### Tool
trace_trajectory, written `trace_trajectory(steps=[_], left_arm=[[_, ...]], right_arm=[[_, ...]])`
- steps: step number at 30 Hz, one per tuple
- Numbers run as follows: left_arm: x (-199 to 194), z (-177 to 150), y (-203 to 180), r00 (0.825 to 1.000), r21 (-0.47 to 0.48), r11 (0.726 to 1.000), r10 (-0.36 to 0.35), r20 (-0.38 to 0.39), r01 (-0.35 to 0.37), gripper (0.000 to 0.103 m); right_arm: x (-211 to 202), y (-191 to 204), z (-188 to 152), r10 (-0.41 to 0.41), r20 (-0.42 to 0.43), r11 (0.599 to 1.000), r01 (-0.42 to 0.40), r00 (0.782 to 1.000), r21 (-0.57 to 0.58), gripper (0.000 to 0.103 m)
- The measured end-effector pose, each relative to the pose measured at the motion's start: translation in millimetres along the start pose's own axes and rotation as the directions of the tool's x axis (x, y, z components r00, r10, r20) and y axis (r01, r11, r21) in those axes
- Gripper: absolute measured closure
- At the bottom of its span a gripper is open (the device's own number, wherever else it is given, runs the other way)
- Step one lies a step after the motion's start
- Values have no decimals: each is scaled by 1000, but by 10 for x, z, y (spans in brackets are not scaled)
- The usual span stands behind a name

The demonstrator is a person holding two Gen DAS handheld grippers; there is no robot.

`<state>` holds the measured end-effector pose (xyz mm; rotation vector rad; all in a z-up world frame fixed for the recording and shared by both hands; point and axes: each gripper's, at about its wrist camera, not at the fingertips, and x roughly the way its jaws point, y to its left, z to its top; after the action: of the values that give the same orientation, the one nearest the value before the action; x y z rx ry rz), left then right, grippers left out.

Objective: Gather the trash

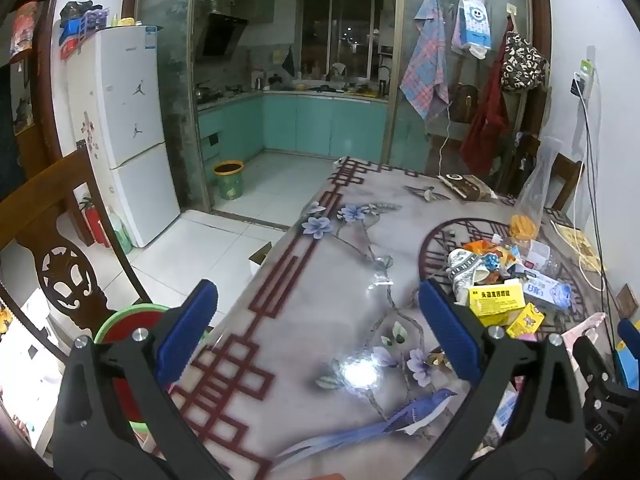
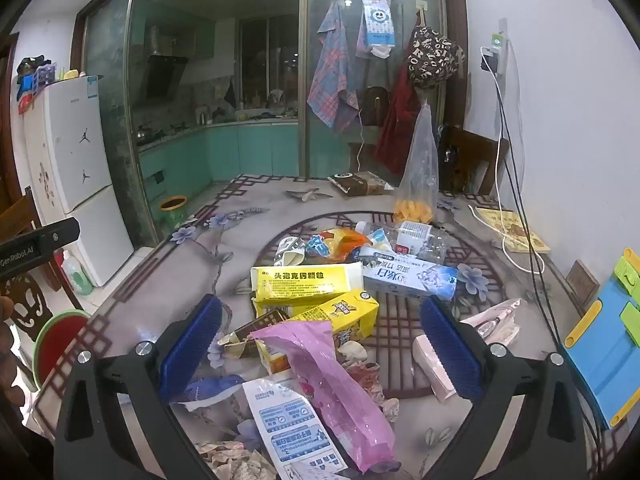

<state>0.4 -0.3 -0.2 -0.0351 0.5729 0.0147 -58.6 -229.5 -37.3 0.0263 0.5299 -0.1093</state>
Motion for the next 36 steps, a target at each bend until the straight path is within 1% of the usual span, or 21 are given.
trace_trajectory(steps=[8, 9, 17, 26, 36], left_arm=[[8, -4, 20, 1000, -12, 1000, 16, 4, -16, 4], [33, -29, -6, 1000, -6, 1000, 7, -1, -7, 4], [37, -45, -9, 1000, -6, 1000, 9, -1, -9, 4], [58, -111, 55, 1000, -9, 1000, 9, -5, -9, 4], [53, -98, 84, 1000, -3, 1000, 10, -12, -10, 4]], right_arm=[[-2, 5, 1, 0, -2, 1000, 0, 1000, -1, 7], [-1, 6, 1, -1, 0, 1000, 1, 1000, -3, 7], [3, 18, -1, -4, 0, 1000, 4, 1000, -8, 7], [14, 16, -3, -5, -1, 1000, 5, 1000, -10, 7], [22, 18, -7, -7, -1, 1000, 7, 1000, -12, 7]])
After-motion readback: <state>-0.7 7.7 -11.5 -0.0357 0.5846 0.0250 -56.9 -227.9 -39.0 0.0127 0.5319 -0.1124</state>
